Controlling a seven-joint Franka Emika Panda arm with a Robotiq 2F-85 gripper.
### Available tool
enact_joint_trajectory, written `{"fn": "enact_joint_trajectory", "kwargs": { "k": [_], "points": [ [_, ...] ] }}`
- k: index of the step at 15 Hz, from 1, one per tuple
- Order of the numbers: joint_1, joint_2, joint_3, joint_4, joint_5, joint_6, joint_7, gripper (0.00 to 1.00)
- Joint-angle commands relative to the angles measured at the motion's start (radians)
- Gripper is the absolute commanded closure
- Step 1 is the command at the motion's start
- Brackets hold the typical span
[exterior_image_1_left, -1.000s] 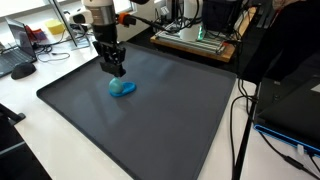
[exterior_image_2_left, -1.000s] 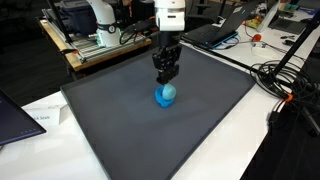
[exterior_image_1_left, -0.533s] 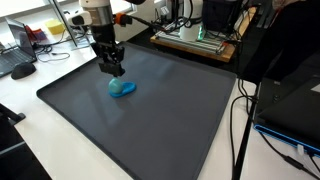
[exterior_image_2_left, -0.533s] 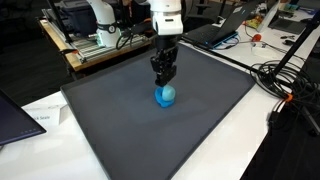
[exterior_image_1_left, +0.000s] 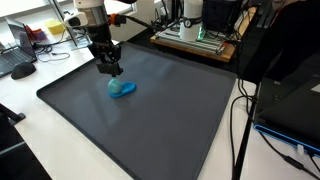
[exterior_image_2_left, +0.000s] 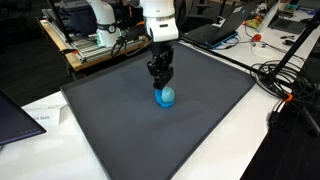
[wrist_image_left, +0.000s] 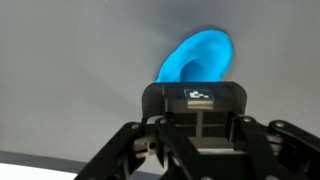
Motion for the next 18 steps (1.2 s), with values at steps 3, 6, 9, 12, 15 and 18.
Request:
{"fn": "enact_joint_trajectory", "kwargs": {
  "k": [3, 6, 9, 12, 15, 18],
  "points": [
    [-0.049, 0.112, 0.02, 0.049, 0.038, 0.004, -0.099, 0.78],
    [-0.063, 0.125, 0.026, 0.064, 0.058, -0.002, -0.13, 0.78],
    [-0.078, 0.139, 0.036, 0.078, 0.087, 0.0, -0.174, 0.78],
    [-0.098, 0.154, 0.051, 0.092, 0.126, -0.003, -0.232, 0.78],
    [-0.114, 0.173, 0.055, 0.109, 0.162, -0.01, -0.278, 0.78],
    [-0.125, 0.19, 0.059, 0.137, 0.199, -0.033, -0.312, 0.78]
  ]
}}
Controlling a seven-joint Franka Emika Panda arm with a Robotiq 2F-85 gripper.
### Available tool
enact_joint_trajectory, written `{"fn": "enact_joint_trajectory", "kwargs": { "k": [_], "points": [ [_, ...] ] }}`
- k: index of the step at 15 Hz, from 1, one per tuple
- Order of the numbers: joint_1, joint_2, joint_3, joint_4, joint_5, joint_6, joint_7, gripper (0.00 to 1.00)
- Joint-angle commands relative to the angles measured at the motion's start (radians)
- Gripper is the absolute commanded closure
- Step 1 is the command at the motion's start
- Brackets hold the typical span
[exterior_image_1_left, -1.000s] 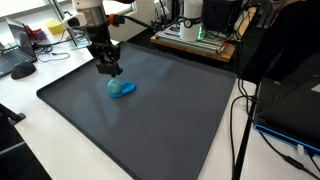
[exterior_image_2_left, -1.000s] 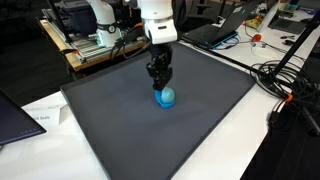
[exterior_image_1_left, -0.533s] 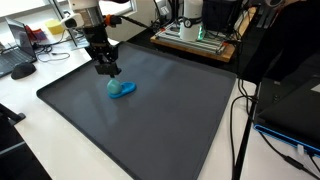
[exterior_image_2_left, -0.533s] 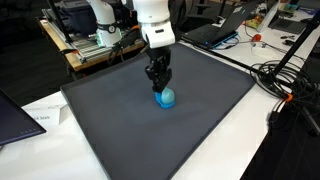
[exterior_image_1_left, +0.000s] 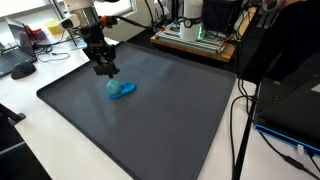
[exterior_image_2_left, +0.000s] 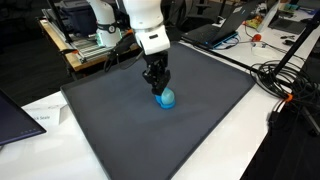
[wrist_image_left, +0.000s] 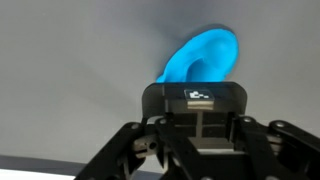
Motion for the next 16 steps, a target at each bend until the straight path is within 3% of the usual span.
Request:
{"fn": "enact_joint_trajectory", "kwargs": {
  "k": [1, 5, 11, 16],
  "points": [
    [-0.019, 0.135, 0.014, 0.073, 0.045, 0.017, -0.058, 0.78],
    [-0.004, 0.147, 0.003, 0.115, 0.027, -0.02, -0.049, 0.78],
    [0.052, 0.121, -0.041, 0.168, -0.069, -0.119, 0.065, 0.78],
    [0.116, 0.08, -0.067, 0.187, -0.172, -0.176, 0.251, 0.78]
  ]
}}
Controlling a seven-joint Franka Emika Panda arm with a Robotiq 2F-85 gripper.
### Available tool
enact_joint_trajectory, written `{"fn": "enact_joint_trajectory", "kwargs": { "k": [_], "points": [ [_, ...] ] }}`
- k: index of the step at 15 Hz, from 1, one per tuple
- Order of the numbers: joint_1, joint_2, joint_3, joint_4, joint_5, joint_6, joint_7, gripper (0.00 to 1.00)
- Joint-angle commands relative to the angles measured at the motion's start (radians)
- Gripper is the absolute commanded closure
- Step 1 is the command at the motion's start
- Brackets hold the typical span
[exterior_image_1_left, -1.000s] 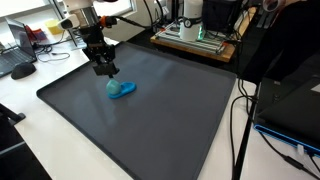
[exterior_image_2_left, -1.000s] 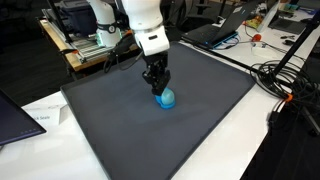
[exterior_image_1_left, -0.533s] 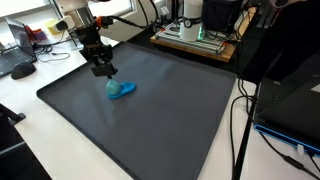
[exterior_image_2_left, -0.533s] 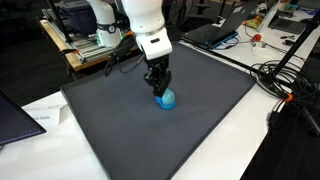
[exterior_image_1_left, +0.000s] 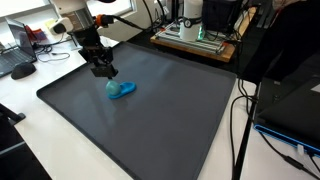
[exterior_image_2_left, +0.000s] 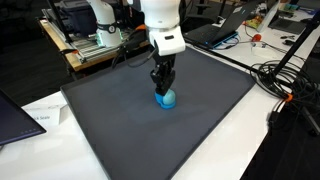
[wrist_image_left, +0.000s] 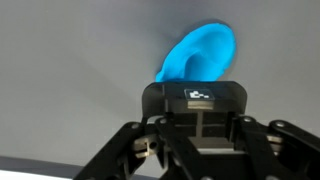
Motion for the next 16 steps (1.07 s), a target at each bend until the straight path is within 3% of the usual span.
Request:
{"fn": "enact_joint_trajectory", "kwargs": {
  "k": [1, 6, 13, 16],
  "points": [
    [0.054, 0.009, -0.032, 0.034, -0.092, -0.029, 0.142, 0.78],
    [0.093, -0.019, -0.047, 0.037, -0.157, -0.062, 0.268, 0.78],
    [0.097, -0.091, -0.05, 0.05, -0.156, -0.158, 0.337, 0.78],
    [0.128, -0.122, -0.074, 0.057, -0.214, -0.153, 0.44, 0.78]
  ]
}}
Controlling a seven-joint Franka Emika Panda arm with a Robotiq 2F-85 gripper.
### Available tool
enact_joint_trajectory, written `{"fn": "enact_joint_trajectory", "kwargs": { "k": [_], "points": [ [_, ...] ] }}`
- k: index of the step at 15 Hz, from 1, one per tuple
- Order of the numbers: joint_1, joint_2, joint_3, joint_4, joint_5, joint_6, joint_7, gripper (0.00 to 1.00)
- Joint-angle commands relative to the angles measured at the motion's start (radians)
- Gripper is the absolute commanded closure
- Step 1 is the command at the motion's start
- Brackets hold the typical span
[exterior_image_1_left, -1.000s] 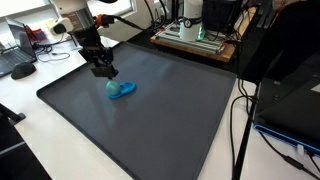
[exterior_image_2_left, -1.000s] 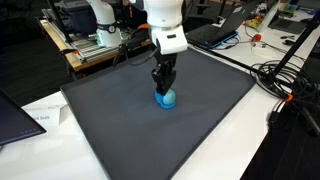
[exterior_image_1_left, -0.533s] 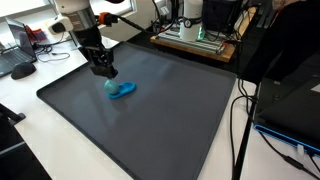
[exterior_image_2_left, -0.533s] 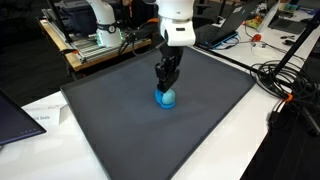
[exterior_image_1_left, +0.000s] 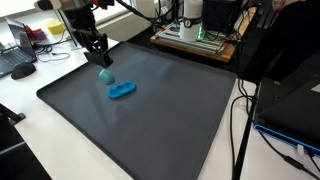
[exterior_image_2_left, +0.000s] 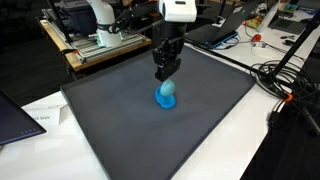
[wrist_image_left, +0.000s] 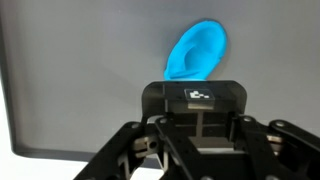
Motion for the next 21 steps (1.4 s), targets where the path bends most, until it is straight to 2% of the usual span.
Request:
{"fn": "enact_joint_trajectory", "kwargs": {
  "k": [1, 4, 8, 9, 10, 16, 17, 21],
  "points": [
    [0.052, -0.046, -0.037, 0.008, -0.092, -0.028, 0.131, 0.78],
    [0.092, -0.052, -0.046, 0.028, -0.16, -0.052, 0.232, 0.78],
    [0.136, -0.043, -0.032, 0.071, -0.167, -0.133, 0.332, 0.78],
    [0.114, -0.043, -0.028, 0.04, -0.147, -0.082, 0.279, 0.78],
    [0.121, -0.043, -0.025, 0.043, -0.147, -0.087, 0.287, 0.53],
    [0.116, -0.038, -0.028, 0.041, -0.147, -0.086, 0.286, 0.53],
    [0.116, -0.038, -0.028, 0.041, -0.147, -0.086, 0.286, 0.78],
    [0.185, -0.001, -0.05, 0.113, -0.242, -0.156, 0.451, 0.78]
  ]
}}
